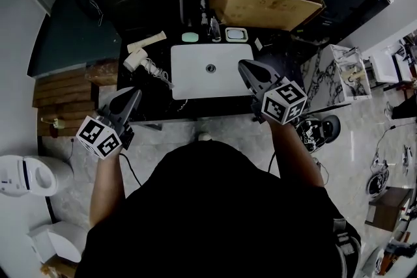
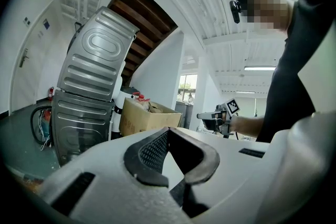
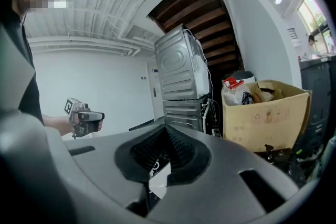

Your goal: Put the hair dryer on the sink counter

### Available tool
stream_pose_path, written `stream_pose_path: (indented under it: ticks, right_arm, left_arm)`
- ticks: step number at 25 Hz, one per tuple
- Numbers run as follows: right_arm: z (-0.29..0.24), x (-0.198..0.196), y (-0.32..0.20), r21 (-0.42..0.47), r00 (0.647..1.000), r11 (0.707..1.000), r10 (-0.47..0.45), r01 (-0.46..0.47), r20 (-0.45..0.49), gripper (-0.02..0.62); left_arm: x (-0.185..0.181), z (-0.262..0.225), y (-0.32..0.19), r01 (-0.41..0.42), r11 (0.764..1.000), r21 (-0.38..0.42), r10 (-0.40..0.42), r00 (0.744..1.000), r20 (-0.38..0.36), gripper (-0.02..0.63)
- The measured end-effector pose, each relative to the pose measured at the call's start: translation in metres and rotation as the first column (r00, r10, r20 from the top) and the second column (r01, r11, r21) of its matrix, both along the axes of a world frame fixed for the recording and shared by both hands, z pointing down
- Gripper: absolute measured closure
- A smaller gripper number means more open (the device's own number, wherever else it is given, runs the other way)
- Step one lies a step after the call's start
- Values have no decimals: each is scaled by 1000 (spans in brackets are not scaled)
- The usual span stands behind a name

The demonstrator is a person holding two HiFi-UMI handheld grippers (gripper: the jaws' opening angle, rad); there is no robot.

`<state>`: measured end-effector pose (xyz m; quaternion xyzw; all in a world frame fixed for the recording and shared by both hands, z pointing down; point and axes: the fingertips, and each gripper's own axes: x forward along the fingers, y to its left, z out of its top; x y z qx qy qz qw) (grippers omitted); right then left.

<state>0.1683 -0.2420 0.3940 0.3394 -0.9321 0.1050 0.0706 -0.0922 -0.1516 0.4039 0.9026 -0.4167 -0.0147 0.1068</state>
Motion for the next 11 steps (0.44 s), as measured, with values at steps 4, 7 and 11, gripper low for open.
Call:
stream_pose_path:
  ticks: [4, 7, 11]
  right_arm:
    - [4, 6, -4, -7, 1000, 1000, 9, -9, 3, 588]
    - [7, 9, -8, -13, 1000, 1000, 14, -14, 1, 588]
    - [9, 13, -15, -17, 1000, 1000, 21, -21, 3, 588]
  left_arm:
    - [3, 1, -4, 0, 1000, -2, 0, 1000, -3, 591]
    - [6, 3, -9, -4, 1000, -5, 4, 1000, -3, 591]
    - [10, 1, -15, -7, 1000, -3, 7, 1000, -3, 591]
